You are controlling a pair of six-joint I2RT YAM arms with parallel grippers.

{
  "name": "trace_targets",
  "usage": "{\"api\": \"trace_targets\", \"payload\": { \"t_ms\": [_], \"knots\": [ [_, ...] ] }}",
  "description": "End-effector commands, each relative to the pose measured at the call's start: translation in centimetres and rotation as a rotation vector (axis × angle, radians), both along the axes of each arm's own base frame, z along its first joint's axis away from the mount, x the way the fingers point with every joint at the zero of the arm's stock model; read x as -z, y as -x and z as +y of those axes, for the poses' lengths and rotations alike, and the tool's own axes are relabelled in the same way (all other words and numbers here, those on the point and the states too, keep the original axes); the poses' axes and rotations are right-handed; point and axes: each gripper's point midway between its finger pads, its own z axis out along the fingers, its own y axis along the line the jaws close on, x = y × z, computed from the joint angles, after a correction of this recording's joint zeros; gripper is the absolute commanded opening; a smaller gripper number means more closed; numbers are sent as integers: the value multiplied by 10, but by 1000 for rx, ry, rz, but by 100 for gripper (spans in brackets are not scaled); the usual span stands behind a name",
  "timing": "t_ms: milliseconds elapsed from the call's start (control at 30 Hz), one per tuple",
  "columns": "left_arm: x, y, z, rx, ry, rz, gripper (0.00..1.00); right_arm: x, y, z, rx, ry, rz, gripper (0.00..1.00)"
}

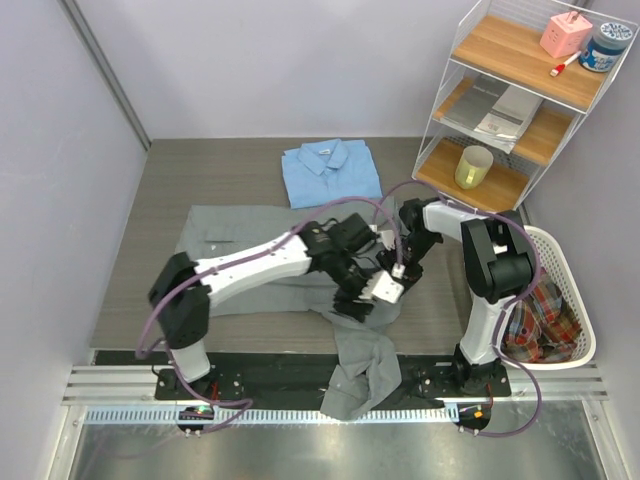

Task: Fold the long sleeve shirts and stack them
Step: Fold the shirt

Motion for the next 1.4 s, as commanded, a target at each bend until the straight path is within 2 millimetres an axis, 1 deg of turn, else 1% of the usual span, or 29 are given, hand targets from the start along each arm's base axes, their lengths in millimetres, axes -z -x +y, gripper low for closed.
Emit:
{"api": "trace_targets", "payload": {
  "t_ms": [0, 33, 67, 100, 133, 200, 300, 333, 433, 567, 633, 667, 700, 767, 800, 833, 867, 967, 1033, 1067, 1100, 1133, 1167, 1200, 1233, 1267, 1300, 1333, 1367],
  "knots": [
    [6, 35, -56, 240, 45, -35, 60, -3, -10, 15, 56, -55, 15, 46],
    [0, 36, -68, 278, 69, -53, 60, -2, -9, 14, 59, -53, 19, 46],
    [5, 41, -69, 301, 50, -36, 60, -1, -9, 14, 60, -51, 21, 46],
    [20, 48, -73, 330, 23, -10, 60, 0, -10, 13, 63, -49, 23, 46],
    [19, 49, -77, 359, 32, -25, 60, 0, -11, 13, 65, -48, 20, 46],
    [36, 57, -74, 397, -8, -18, 60, 1, -12, 12, 69, -43, 25, 46],
    [53, 63, -67, 439, -51, -21, 59, 4, -12, 11, 66, -36, 30, 46],
    [62, 63, -65, 444, -77, -16, 59, 5, -12, 11, 63, -34, 31, 46],
    [78, 63, -60, 448, -130, -2, 59, 7, -10, 9, 62, -31, 41, 46],
    [94, 55, -69, 392, -165, -18, 61, 7, -11, 7, 69, -35, 46, 46],
    [94, 54, -73, 385, -161, -20, 61, 7, -11, 7, 69, -37, 45, 46],
    [99, 54, -74, 384, -174, -17, 62, 7, -11, 7, 70, -36, 48, 46],
    [95, 53, -78, 383, -168, -22, 61, 7, -12, 7, 71, -39, 45, 46],
    [102, 57, -72, 398, -214, 2, 60, 7, -12, 7, 69, -37, 46, 46],
    [99, 58, -72, 412, -216, 1, 56, 7, -13, 7, 69, -37, 43, 46],
    [99, 60, -68, 433, -228, -1, 48, 8, -13, 6, 68, -34, 42, 46],
    [95, 62, -62, 434, -250, 11, 27, 9, -14, 4, 66, -25, 37, 46],
    [77, 63, -52, 429, -250, -1, 0, 12, -17, 1, 64, -9, 29, 46],
    [41, 64, -45, 376, -202, -31, 0, 14, -20, -3, 60, 10, 20, 46],
    [35, 62, -41, 346, -180, -41, 0, 15, -20, -4, 60, 17, 21, 46],
    [-1, 61, -38, 316, -96, -88, 0, 16, -21, -6, 55, 29, 15, 46],
    [-14, 58, -35, 284, -60, -105, 0, 17, -22, -8, 57, 34, 10, 46],
    [-7, 57, -19, 222, -86, -74, 0, 18, -23, -9, 54, 40, 7, 46],
    [-40, 52, -19, 182, 31, -138, 0, 19, -24, -11, 52, 51, 1, 46],
    [-41, 45, -12, 126, 36, -154, 0, 19, -24, -11, 50, 54, 1, 47],
    [-25, 48, 6, 74, -4, -131, 0, 19, -25, -12, 52, 58, -1, 47],
    [-28, 42, 4, 37, 47, -160, 0, 18, -25, -13, 52, 61, -10, 47],
    [-38, 36, 17, -15, 82, -205, 0, 18, -26, -14, 50, 68, -13, 47],
    [-10, 41, 35, -24, 35, -198, 0, 18, -26, -15, 49, 69, -17, 47]
  ]
}}
